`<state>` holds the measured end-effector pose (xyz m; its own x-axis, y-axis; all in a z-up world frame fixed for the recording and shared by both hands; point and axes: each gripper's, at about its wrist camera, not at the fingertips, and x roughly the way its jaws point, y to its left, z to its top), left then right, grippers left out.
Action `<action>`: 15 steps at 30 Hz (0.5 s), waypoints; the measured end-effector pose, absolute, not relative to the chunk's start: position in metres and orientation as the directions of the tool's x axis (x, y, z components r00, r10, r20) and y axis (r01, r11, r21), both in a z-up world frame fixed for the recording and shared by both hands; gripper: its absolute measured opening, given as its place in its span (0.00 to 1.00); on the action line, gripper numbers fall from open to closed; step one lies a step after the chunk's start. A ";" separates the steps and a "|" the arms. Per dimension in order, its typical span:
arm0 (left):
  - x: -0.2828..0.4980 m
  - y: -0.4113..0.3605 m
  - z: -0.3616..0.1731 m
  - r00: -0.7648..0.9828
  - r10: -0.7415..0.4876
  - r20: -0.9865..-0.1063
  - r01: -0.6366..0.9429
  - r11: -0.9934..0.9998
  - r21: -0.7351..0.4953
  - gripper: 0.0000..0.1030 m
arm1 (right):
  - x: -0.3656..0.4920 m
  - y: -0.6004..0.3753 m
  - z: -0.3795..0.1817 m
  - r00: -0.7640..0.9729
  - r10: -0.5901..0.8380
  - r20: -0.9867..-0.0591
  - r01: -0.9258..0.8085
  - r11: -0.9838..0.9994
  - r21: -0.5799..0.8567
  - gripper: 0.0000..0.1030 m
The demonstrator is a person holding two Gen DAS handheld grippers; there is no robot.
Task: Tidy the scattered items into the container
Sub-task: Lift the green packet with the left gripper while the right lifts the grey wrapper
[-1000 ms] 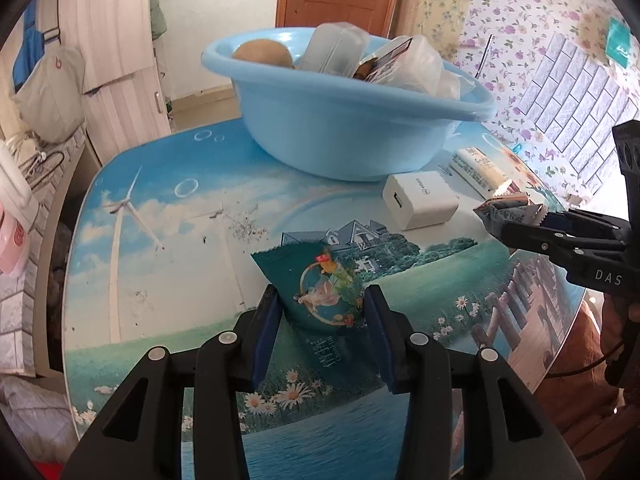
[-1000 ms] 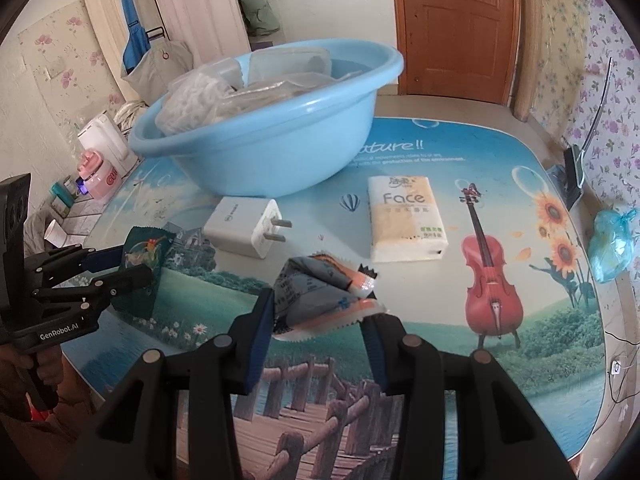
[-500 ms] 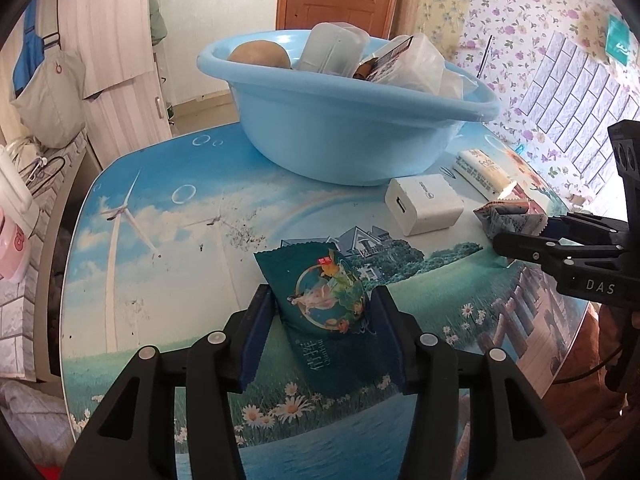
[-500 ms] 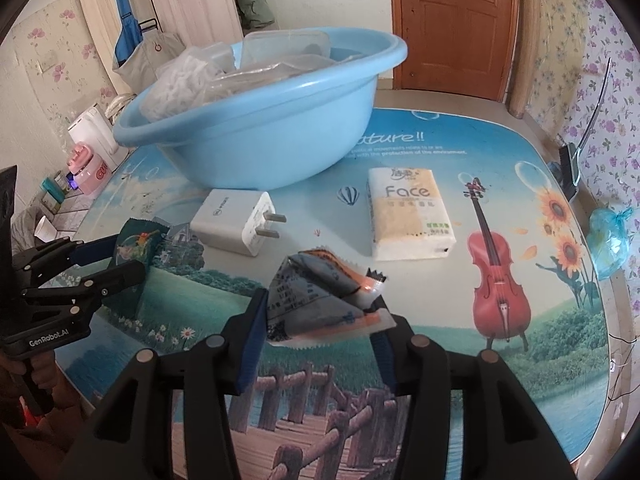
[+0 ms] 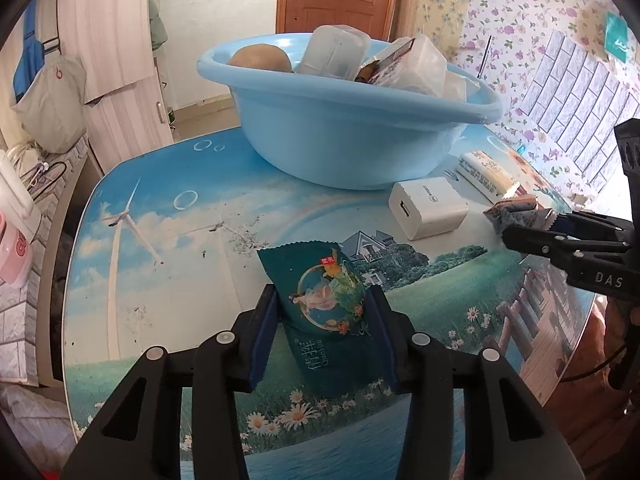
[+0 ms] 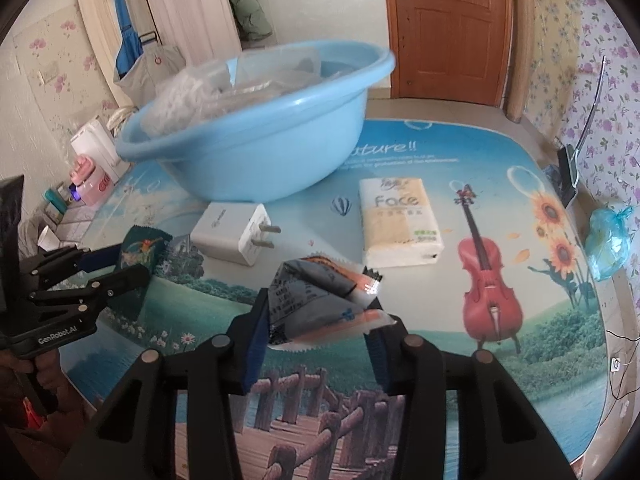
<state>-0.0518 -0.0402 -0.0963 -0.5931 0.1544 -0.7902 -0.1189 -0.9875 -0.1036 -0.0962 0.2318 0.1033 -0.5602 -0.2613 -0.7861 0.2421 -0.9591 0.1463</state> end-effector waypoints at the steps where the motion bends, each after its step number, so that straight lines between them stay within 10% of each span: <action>1: -0.052 -0.040 -0.096 -0.592 0.157 -0.790 -0.120 -0.987 -0.106 0.41 | -0.095 0.234 0.106 -0.568 -0.264 -0.780 0.241 -0.959 0.149 0.41; 15: -0.038 -0.049 -0.047 -0.679 0.176 -0.713 -0.123 -0.984 -0.126 0.41 | -0.083 0.233 0.142 -0.630 -0.315 -0.710 0.270 -0.946 0.180 0.41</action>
<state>-0.0380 -0.0489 -0.0472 -0.6789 0.1761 -0.7128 -0.1234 -0.9844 -0.1256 -0.0832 0.2332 0.1421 -0.6302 -0.3149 -0.7098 0.2701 -0.9459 0.1798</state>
